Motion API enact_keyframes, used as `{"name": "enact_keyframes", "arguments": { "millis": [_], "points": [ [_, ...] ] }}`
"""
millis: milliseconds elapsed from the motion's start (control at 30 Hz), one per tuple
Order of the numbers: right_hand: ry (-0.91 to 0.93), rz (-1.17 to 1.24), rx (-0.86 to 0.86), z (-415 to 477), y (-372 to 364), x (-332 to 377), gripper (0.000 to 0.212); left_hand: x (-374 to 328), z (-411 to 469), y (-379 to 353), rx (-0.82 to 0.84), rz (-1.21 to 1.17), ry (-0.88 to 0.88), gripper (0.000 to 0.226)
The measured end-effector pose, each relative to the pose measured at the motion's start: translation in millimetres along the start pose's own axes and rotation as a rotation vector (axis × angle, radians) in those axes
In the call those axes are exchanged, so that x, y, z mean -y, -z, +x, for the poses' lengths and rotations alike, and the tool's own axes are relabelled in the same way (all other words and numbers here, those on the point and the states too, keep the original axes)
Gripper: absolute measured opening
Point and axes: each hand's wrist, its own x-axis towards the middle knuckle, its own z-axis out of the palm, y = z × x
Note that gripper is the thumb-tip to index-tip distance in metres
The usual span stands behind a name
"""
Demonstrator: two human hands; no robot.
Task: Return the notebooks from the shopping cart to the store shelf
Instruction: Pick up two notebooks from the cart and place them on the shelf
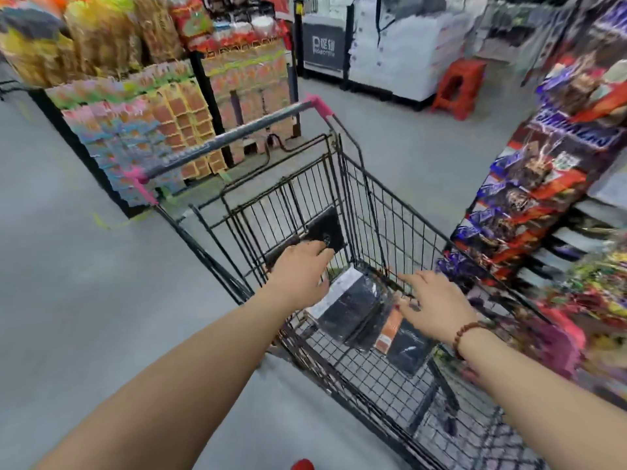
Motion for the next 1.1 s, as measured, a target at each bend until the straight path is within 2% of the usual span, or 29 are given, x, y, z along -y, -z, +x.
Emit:
{"name": "enact_keyframes", "arguments": {
  "millis": [233, 400, 900, 1100],
  "points": [
    [-0.218, 0.029, 0.073, -4.3, -20.0, -20.3, 0.055, -5.8, 59.5, -53.7, 0.14, -0.081, -0.151, 0.054],
    [-0.341, 0.092, 0.106, -4.3, -44.6, -51.3, 0.045, -29.7, 99.6, -80.7, 0.242, -0.071, -0.25, 0.056],
    [-0.634, 0.315, 0.246, 31.3, -121.6, -112.9, 0.051, -56.8, 180.0, -146.5, 0.509, -0.015, -0.33, 0.048],
    [-0.785, 0.41, 0.251, 49.3, -169.0, -119.3, 0.05, -61.7, 207.1, -199.1, 0.472, -0.077, -0.398, 0.049]
  ]
}}
